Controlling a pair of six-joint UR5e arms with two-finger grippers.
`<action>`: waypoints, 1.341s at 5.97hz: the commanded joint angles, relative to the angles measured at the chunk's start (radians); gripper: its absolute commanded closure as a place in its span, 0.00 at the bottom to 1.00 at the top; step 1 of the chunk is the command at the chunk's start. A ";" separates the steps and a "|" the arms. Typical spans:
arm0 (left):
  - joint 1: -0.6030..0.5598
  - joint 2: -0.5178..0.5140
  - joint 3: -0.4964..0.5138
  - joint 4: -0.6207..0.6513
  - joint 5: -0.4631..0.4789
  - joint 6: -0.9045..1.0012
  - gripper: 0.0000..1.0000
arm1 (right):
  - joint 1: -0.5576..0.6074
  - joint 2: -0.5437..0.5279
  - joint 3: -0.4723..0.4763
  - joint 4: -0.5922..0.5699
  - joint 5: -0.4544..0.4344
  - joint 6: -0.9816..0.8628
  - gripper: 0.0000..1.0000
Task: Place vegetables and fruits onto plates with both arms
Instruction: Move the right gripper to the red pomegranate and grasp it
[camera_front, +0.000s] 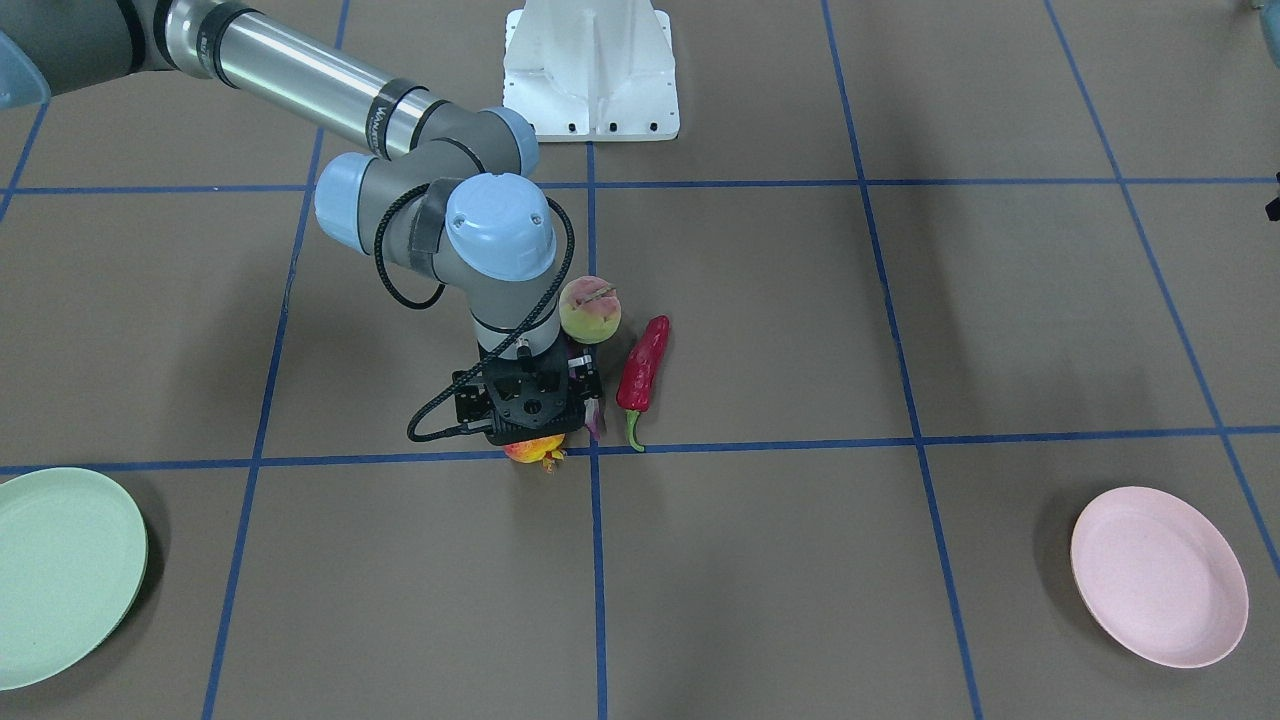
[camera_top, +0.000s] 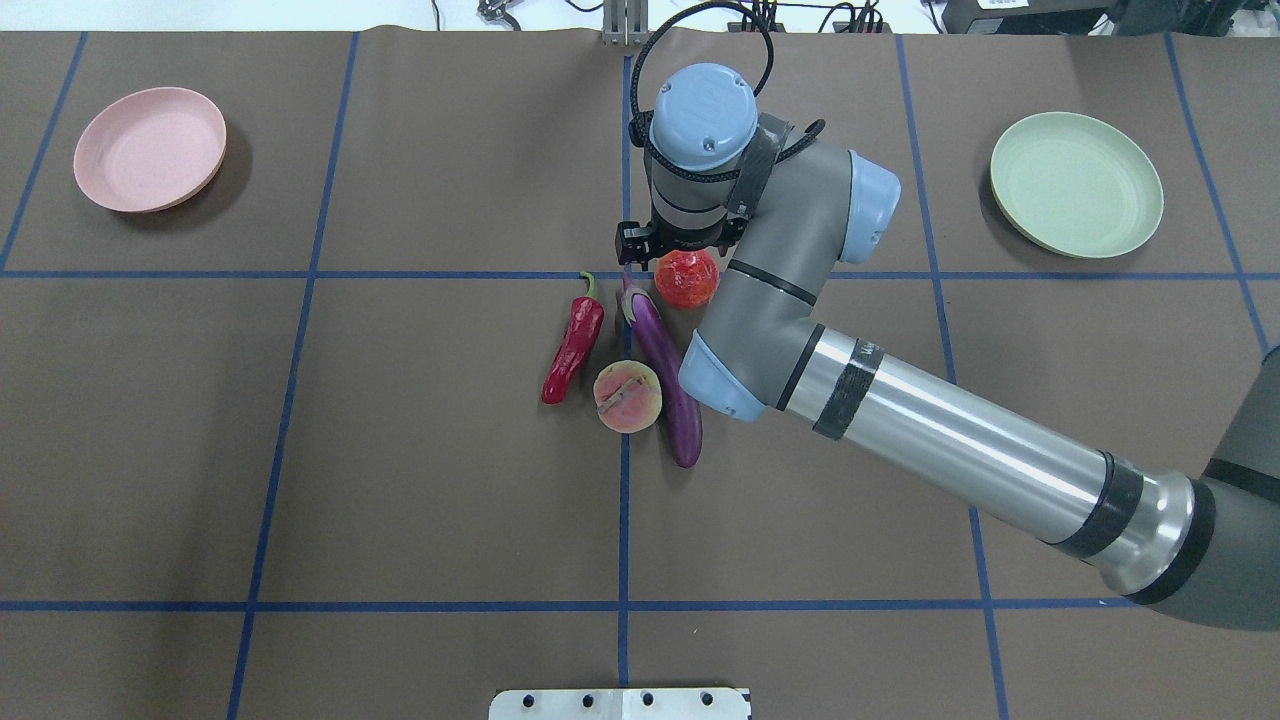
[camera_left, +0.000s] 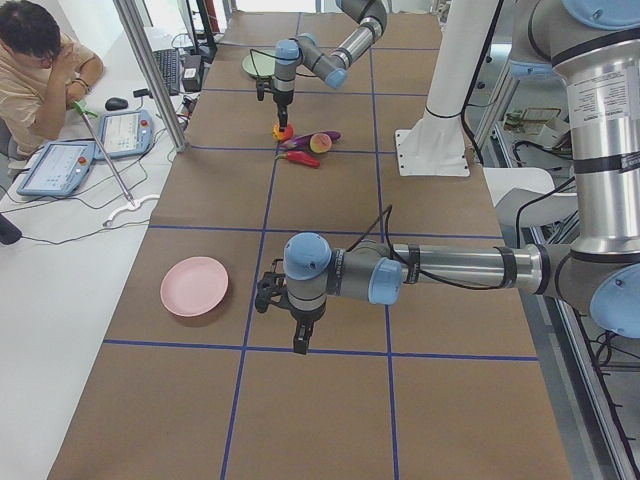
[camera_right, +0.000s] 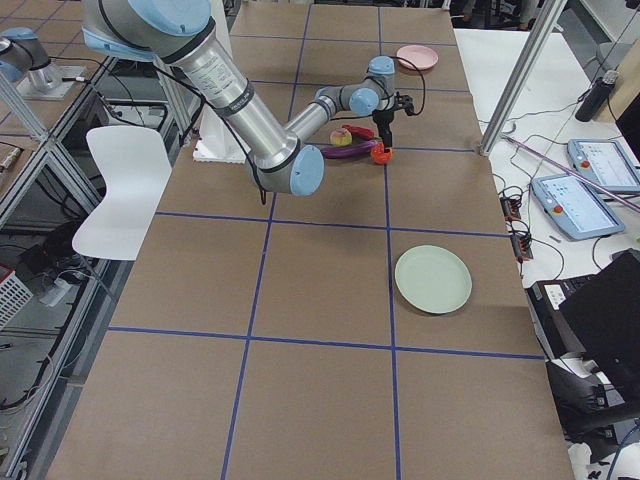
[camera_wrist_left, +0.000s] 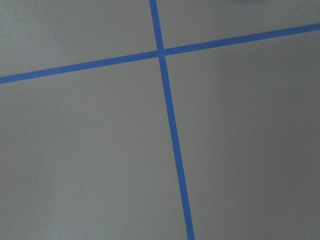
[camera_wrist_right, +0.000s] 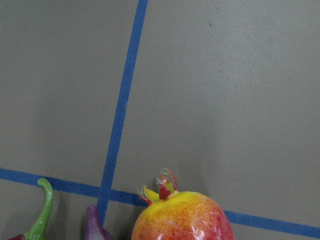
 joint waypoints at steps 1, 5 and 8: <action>0.000 0.000 -0.001 0.000 0.000 0.000 0.00 | -0.015 -0.008 -0.012 0.001 -0.016 -0.005 0.00; 0.000 0.000 -0.001 0.000 0.000 -0.002 0.00 | -0.031 -0.008 -0.037 0.005 -0.054 -0.008 0.42; 0.000 0.000 -0.001 0.000 0.000 -0.002 0.00 | 0.059 -0.008 -0.031 0.034 -0.027 -0.072 1.00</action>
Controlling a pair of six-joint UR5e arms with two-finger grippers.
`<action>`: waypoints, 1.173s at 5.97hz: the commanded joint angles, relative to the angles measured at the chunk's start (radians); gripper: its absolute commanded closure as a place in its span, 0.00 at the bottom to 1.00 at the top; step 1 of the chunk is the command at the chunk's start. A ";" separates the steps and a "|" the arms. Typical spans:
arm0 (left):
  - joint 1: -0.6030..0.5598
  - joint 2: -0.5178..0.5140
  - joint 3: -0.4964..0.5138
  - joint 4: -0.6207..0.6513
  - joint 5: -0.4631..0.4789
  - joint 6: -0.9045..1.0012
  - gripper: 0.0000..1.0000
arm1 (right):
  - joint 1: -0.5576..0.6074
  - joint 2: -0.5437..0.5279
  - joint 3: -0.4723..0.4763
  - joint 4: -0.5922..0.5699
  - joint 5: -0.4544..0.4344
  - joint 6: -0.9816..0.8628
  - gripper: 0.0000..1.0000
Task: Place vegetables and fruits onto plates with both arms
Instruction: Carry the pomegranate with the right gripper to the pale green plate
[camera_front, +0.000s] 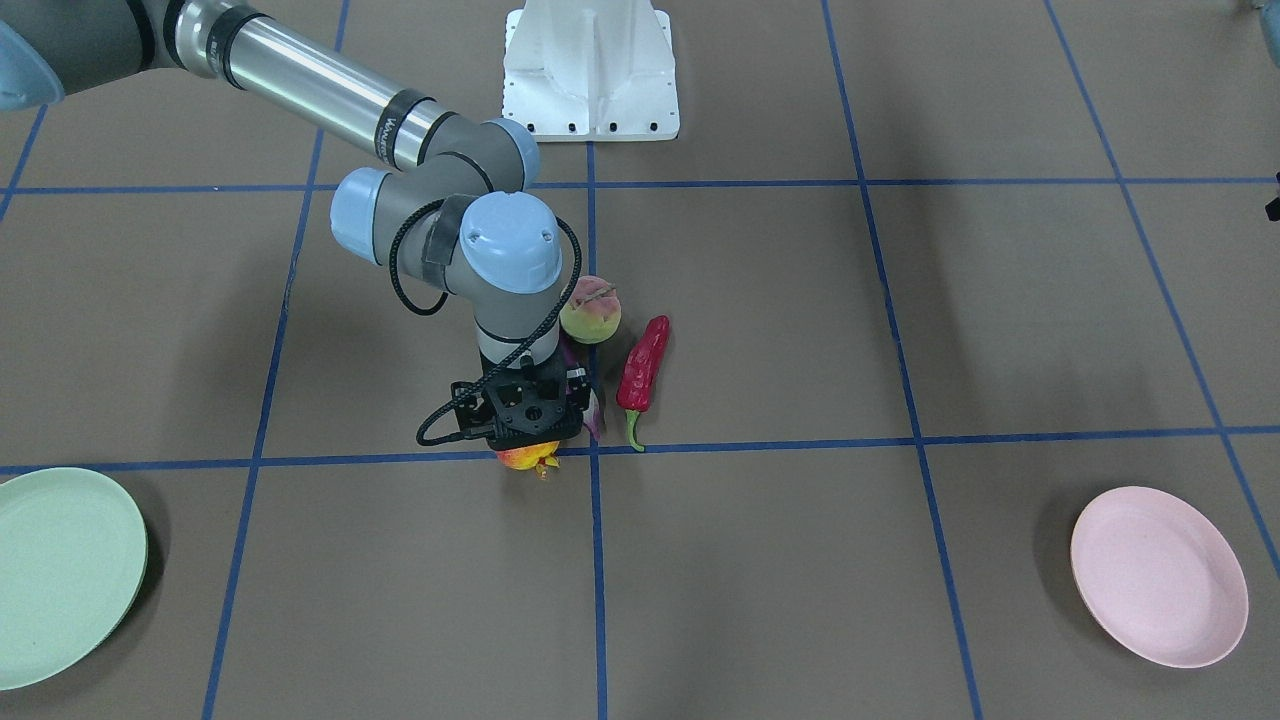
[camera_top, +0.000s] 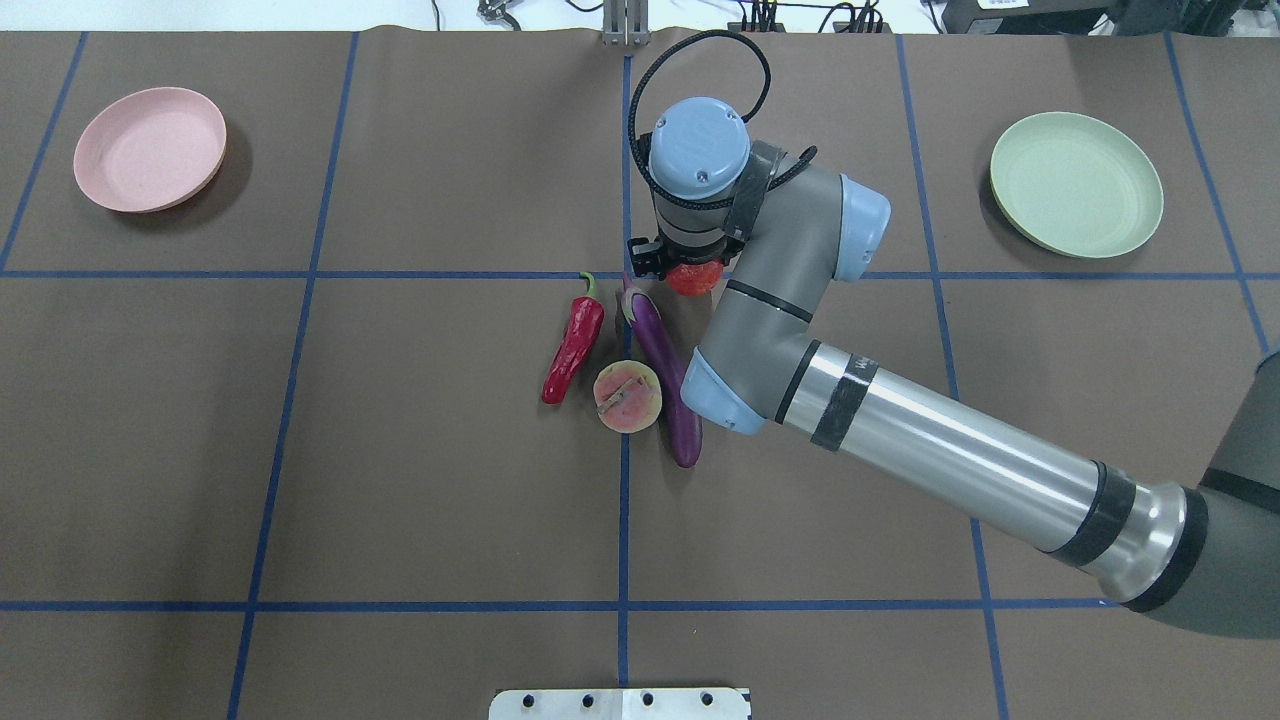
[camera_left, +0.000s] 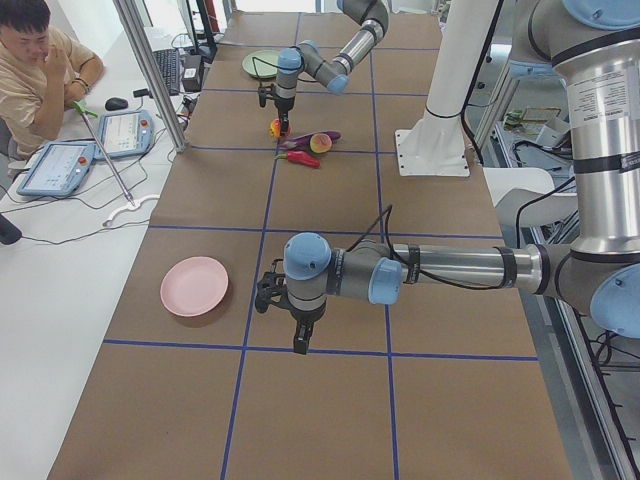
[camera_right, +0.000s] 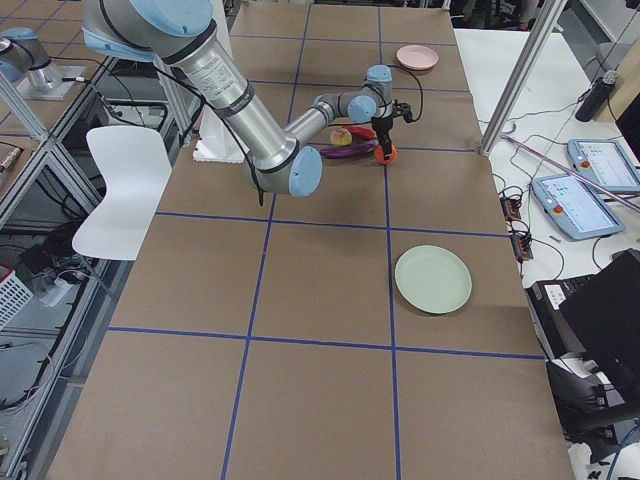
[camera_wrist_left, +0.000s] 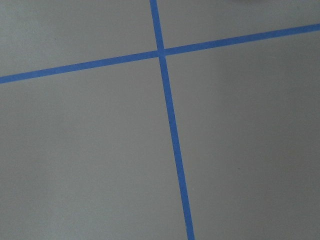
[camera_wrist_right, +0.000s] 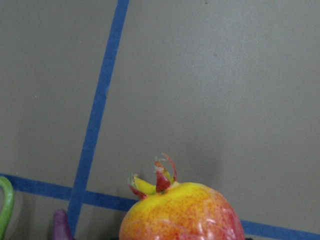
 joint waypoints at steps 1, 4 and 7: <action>0.000 0.000 0.000 0.000 0.000 0.000 0.00 | 0.120 -0.016 0.002 0.010 0.079 -0.141 1.00; 0.000 0.000 0.000 0.000 0.000 0.000 0.00 | 0.338 -0.135 -0.001 0.033 0.308 -0.471 1.00; 0.000 0.000 0.000 -0.002 0.000 0.002 0.00 | 0.469 -0.298 -0.129 0.254 0.405 -0.686 1.00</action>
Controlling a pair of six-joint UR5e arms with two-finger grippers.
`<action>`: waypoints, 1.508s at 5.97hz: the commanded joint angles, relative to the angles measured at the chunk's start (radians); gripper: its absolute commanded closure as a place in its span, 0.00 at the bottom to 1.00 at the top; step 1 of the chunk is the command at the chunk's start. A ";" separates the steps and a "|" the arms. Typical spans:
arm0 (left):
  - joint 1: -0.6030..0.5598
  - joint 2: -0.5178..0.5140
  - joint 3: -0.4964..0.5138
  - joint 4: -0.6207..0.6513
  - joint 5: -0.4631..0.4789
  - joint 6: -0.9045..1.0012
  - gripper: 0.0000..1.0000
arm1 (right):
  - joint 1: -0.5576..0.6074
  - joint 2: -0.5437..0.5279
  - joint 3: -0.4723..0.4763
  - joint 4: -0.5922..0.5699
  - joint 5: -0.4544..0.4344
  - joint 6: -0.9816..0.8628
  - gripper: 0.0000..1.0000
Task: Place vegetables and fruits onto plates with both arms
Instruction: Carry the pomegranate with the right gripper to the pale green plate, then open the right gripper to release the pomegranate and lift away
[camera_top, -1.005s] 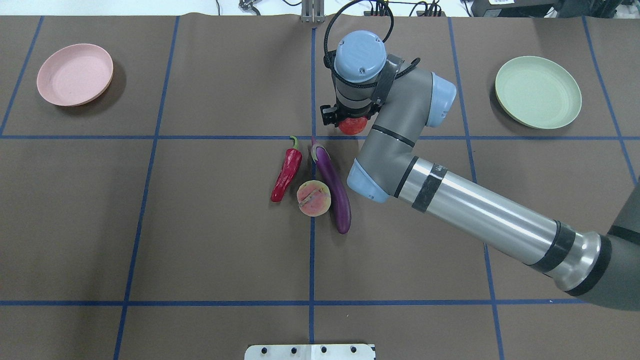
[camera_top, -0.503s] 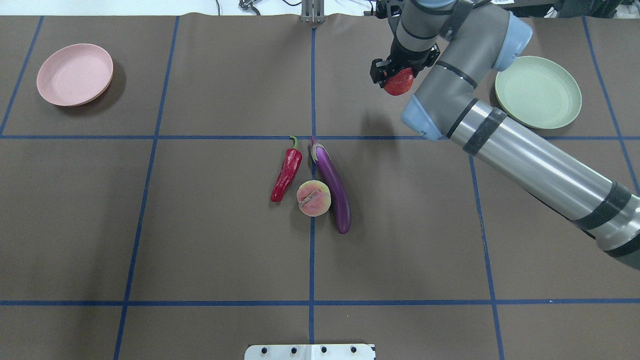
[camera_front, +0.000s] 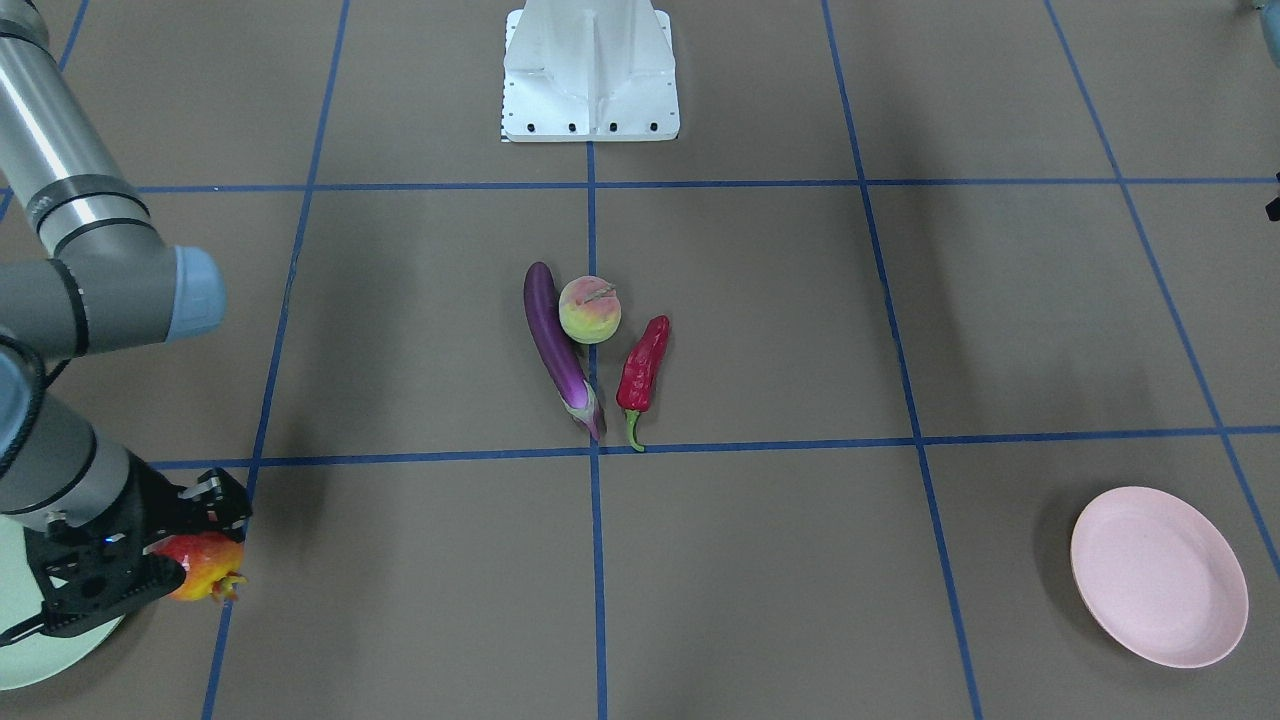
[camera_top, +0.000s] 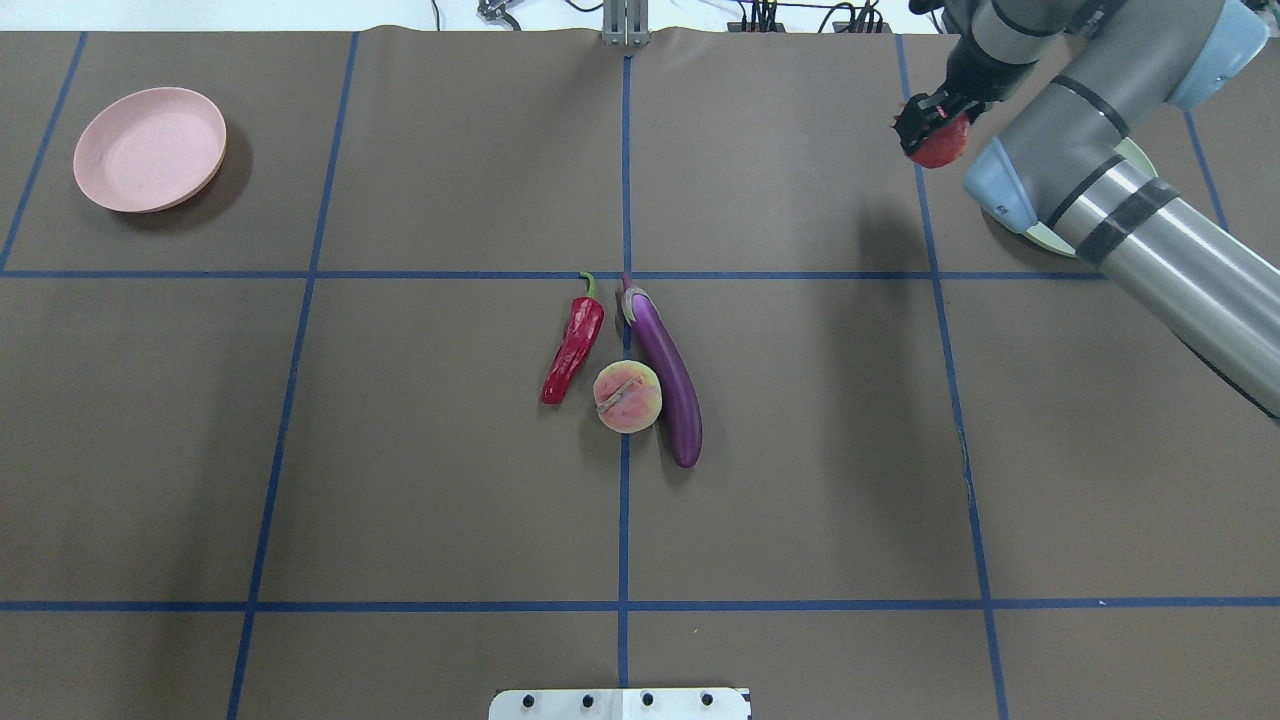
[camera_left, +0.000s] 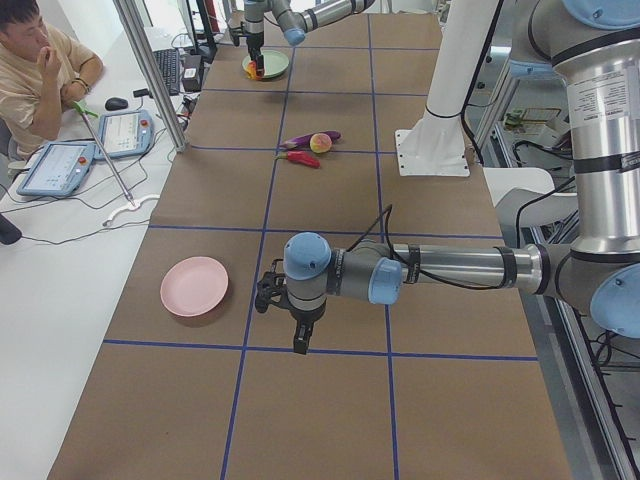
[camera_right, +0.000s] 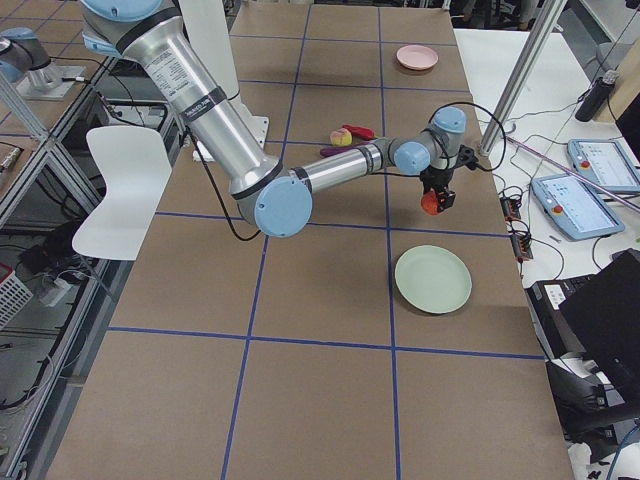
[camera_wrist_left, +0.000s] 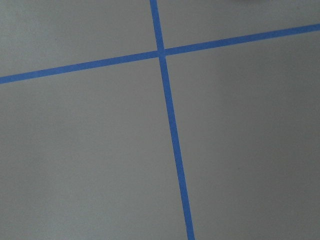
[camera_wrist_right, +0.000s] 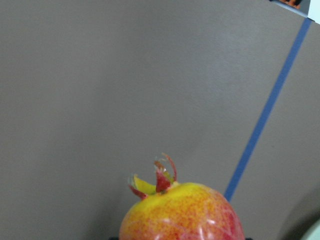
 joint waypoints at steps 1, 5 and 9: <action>0.000 0.000 -0.002 -0.003 0.000 0.000 0.00 | 0.081 -0.080 -0.179 0.261 0.051 -0.065 1.00; 0.000 0.000 -0.005 -0.003 -0.002 0.000 0.00 | 0.103 -0.109 -0.153 0.268 0.043 -0.023 0.01; 0.000 0.002 -0.003 -0.001 -0.002 0.000 0.00 | -0.088 -0.091 0.238 0.137 -0.015 0.421 0.01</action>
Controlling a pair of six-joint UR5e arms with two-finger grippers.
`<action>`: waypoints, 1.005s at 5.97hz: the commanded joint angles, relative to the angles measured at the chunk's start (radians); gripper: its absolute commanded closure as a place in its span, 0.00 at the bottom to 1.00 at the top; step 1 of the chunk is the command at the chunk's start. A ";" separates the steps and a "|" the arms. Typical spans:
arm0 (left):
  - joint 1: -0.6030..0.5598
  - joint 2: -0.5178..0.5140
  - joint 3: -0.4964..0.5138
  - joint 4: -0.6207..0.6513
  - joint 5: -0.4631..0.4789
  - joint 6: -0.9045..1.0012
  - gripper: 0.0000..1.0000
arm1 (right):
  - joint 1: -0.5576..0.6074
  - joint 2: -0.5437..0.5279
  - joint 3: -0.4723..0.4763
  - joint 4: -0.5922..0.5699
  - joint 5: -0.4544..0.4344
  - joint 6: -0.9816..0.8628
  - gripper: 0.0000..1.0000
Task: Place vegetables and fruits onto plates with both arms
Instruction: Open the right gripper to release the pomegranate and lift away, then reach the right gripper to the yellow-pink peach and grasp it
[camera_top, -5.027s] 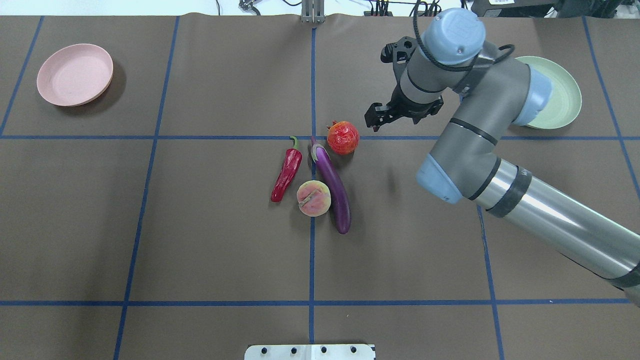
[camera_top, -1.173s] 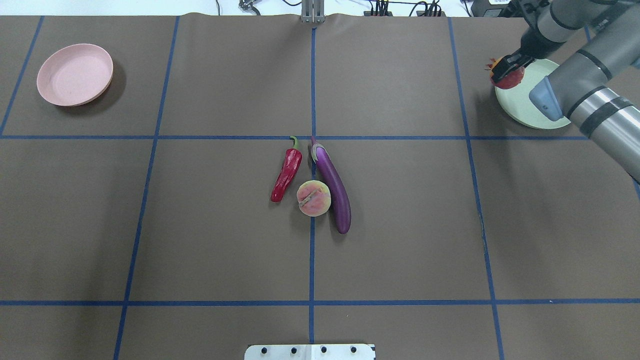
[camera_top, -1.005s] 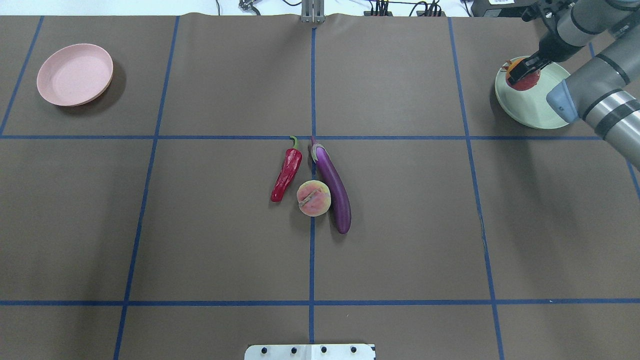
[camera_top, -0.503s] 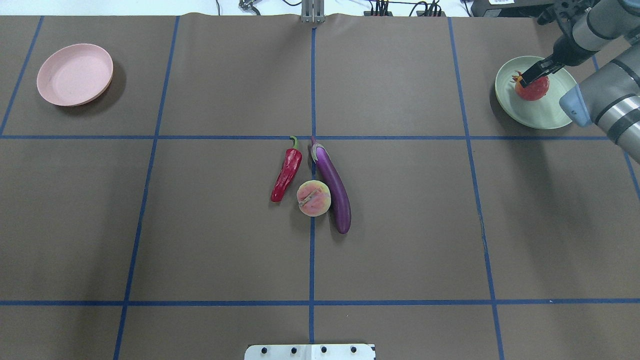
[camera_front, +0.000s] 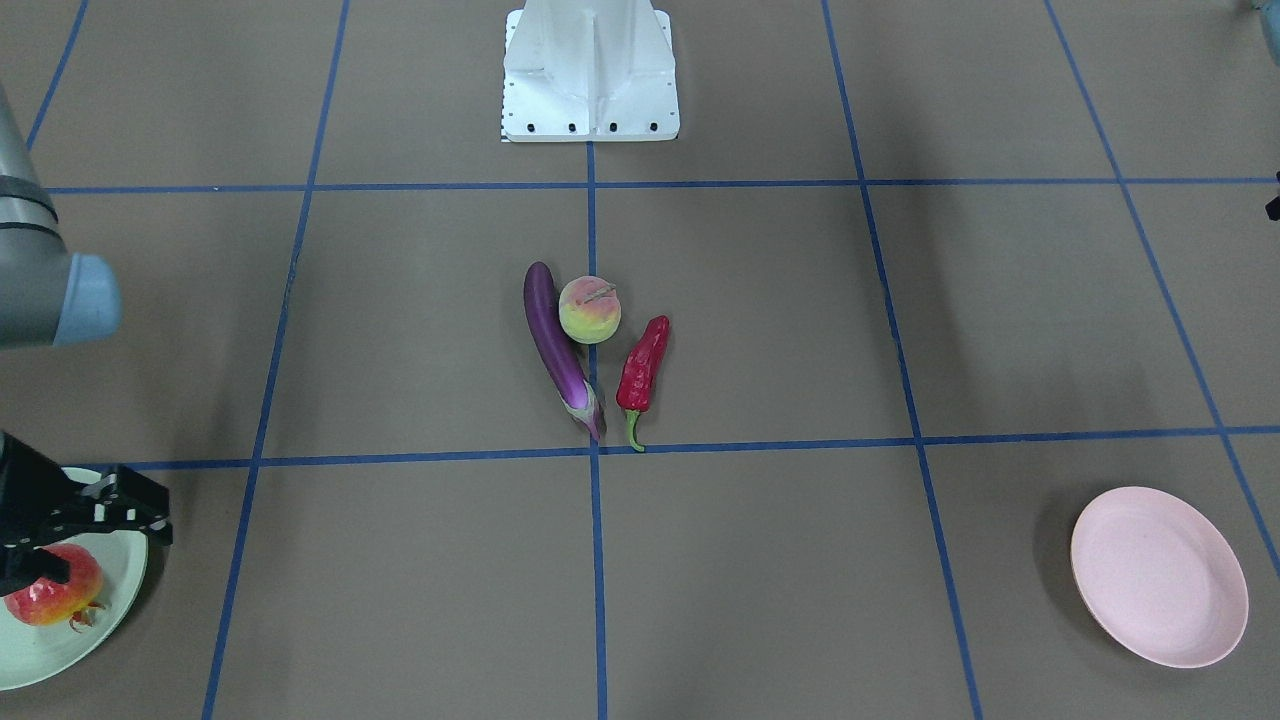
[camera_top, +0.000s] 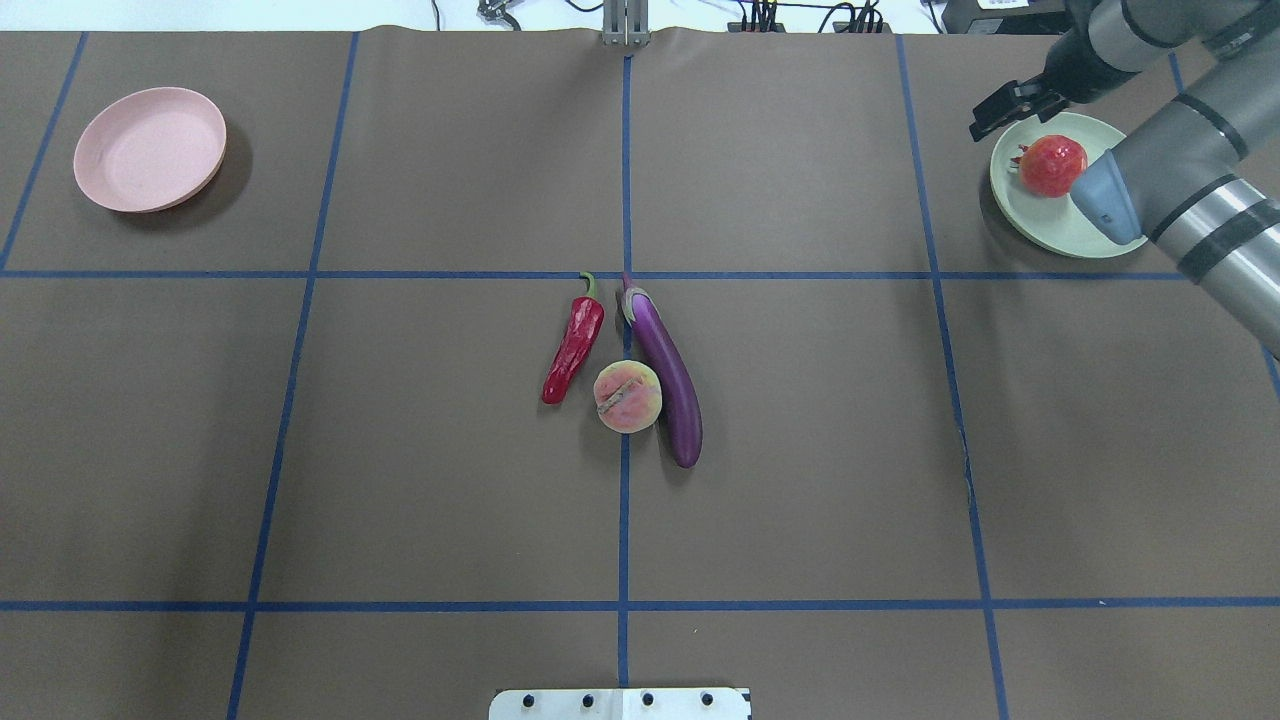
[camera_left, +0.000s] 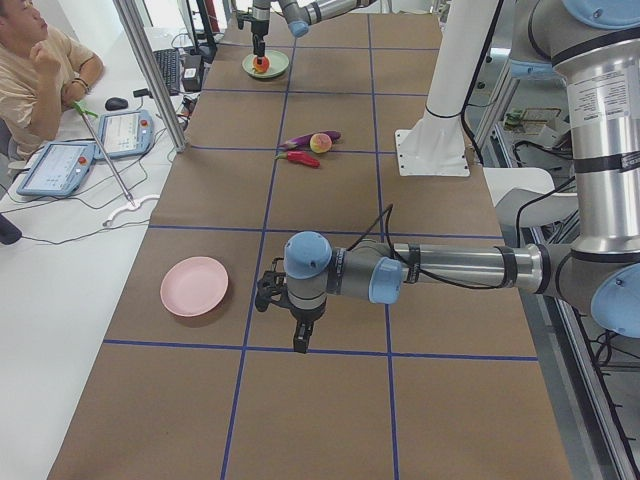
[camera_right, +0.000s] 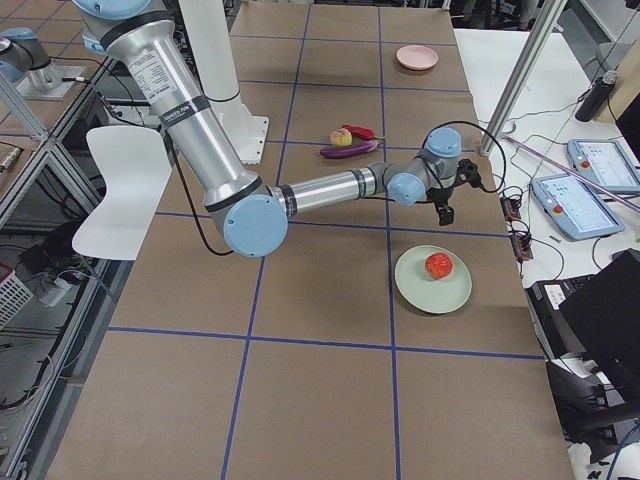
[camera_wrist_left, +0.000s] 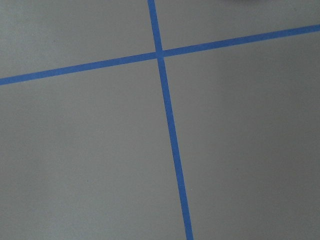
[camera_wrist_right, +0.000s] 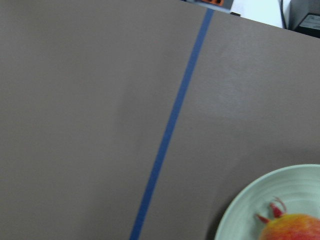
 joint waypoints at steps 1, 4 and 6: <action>0.000 0.000 0.000 0.001 0.000 0.002 0.00 | -0.192 0.025 0.172 -0.071 -0.132 0.254 0.01; 0.000 0.000 0.003 0.001 -0.011 0.000 0.00 | -0.488 0.250 0.254 -0.487 -0.413 0.492 0.01; 0.002 0.000 0.003 0.002 -0.012 0.002 0.00 | -0.633 0.295 0.228 -0.556 -0.571 0.537 0.01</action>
